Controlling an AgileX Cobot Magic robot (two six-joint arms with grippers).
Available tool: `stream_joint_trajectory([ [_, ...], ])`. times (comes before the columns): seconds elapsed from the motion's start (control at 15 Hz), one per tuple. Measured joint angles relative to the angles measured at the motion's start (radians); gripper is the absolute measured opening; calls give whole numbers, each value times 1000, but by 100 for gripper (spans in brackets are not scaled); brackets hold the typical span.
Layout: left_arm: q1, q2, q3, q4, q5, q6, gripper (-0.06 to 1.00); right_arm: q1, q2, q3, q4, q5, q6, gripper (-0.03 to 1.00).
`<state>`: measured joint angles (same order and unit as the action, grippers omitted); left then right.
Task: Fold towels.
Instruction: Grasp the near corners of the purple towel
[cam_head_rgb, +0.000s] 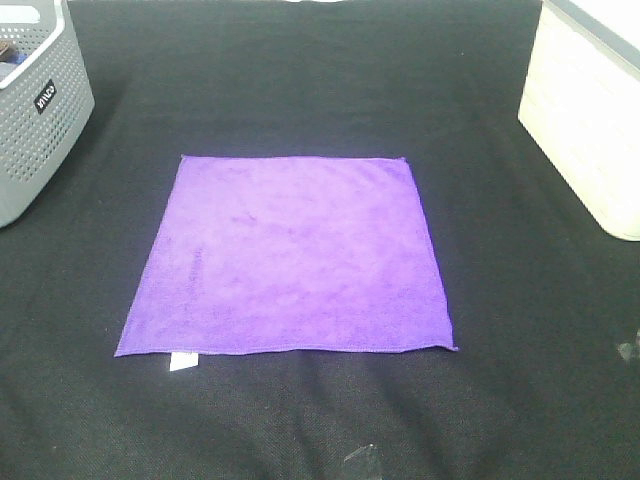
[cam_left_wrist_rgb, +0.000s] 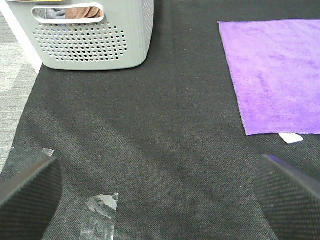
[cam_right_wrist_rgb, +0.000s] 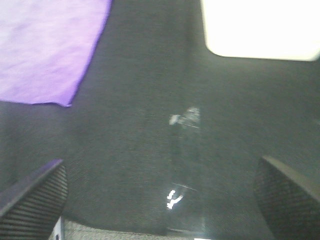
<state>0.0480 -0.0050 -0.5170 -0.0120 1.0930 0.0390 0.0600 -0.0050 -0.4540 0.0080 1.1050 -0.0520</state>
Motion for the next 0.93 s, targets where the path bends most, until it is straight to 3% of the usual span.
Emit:
stream_joint_trajectory([
  [0.93, 0, 0, 0, 0, 0, -3, 99, -28, 0, 0, 0, 0, 0, 96],
])
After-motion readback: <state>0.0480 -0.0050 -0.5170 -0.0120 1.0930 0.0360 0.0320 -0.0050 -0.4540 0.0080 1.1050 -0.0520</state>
